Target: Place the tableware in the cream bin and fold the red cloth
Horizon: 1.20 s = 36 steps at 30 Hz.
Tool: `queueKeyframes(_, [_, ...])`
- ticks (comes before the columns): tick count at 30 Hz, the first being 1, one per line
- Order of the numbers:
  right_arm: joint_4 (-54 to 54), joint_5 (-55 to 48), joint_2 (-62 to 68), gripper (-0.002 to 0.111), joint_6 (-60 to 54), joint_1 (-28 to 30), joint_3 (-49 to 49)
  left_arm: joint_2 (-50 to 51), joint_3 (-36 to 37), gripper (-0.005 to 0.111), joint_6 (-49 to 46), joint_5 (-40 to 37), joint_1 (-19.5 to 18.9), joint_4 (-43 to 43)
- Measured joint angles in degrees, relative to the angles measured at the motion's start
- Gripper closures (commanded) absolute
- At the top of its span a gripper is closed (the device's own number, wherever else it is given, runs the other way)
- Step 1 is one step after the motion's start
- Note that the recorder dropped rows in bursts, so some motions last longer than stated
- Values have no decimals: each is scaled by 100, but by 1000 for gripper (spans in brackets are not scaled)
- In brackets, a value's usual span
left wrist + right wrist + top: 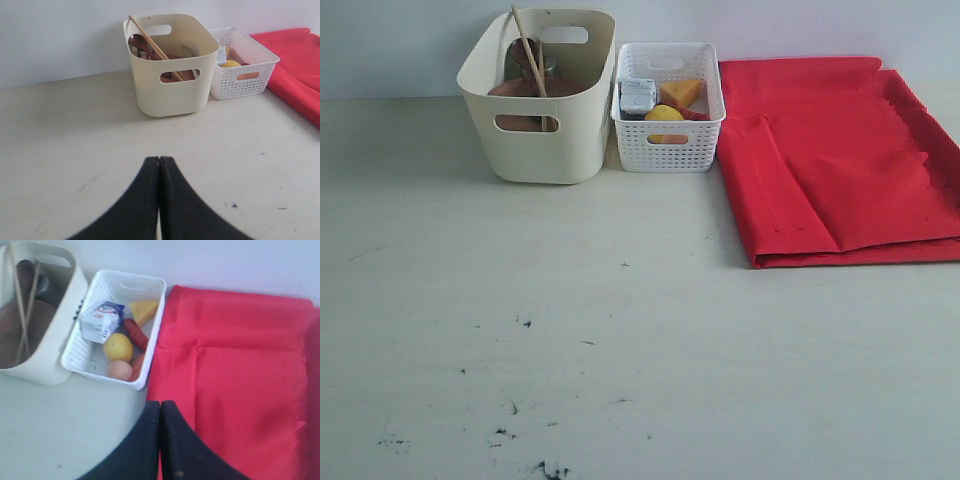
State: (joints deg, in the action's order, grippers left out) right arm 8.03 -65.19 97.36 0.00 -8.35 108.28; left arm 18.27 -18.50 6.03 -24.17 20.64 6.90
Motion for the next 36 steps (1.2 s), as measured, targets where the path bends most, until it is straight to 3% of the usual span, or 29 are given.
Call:
queueKeyframes(7, [-44,-85,-911,108,0,-401,0,0,0,107,0,0,0,0])
queueKeyframes(21, [-132,-207,-2799,108,-493,-423,-146,0,0,107,0,0,0,0])
queueKeyframes(27, [-448,-55,-3923,108,-513,-423,-1197,0,0,107,0,0,0,0])
queueKeyframes(36, [-676,1123,-6686,108,-560,-423,-4201,-38,170,107,0,23,0,0])
